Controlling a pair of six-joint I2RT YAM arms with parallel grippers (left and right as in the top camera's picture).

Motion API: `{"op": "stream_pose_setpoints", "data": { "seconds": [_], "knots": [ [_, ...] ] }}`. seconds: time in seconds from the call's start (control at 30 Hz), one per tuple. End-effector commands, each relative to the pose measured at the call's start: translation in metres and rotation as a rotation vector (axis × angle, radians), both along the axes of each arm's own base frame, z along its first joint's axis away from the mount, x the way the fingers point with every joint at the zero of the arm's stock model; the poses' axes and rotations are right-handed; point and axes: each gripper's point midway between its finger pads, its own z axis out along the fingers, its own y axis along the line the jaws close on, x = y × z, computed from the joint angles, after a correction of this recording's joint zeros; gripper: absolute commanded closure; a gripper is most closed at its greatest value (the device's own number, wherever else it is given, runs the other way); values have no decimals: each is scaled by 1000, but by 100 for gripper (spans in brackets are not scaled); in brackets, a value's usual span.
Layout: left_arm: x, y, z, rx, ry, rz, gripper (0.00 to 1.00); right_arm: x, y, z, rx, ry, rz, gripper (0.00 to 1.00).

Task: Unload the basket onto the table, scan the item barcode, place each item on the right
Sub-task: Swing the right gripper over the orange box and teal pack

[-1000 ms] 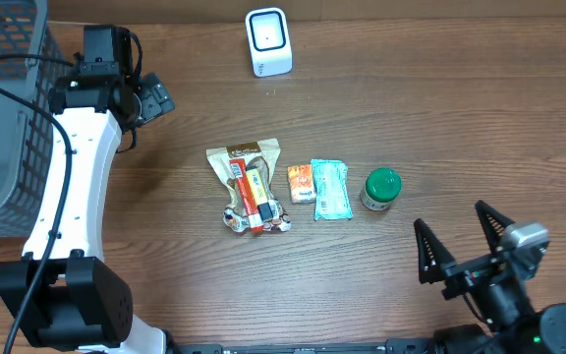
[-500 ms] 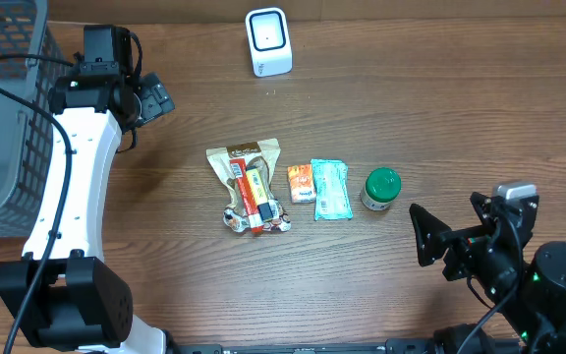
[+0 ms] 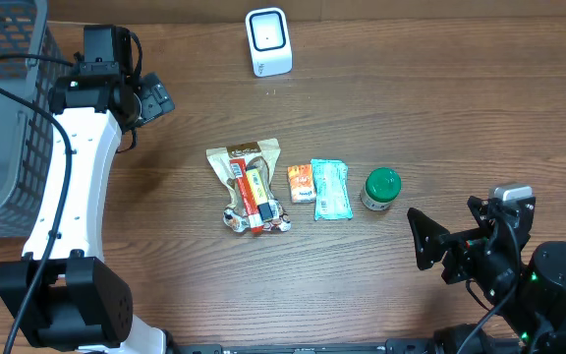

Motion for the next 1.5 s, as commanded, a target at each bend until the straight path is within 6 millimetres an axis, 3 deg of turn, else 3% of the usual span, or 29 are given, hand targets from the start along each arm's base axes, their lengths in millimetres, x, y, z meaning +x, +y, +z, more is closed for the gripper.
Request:
{"op": "stream_pose_setpoints", "data": {
  "seconds": [0.0, 0.33, 0.47, 0.73, 0.93, 1.17, 1.3, 1.47],
  "knots": [
    [0, 2, 6, 12, -11, -13, 0, -3, 2, 9, 11, -22, 12, 0],
    [0, 2, 6, 12, -11, -13, 0, -8, 1, 0, 4, 20, 12, 1],
    [0, 2, 6, 12, -10, -14, 0, -9, 1, -2, 2, 32, 11, 16],
    [0, 2, 6, 12, -10, -14, 0, -7, 1, -15, -7, 96, 11, 18],
    [0, 2, 6, 12, -10, -14, 0, 12, 5, -26, 1, 196, -2, 18],
    [0, 2, 6, 12, -10, -14, 0, 43, 28, -30, 31, 445, 83, 23],
    [0, 2, 6, 12, -10, -14, 0, 62, 43, -52, 27, 626, 129, 31],
    [0, 2, 6, 12, -10, -14, 0, 83, 68, -106, -21, 804, 187, 44]
  ]
}}
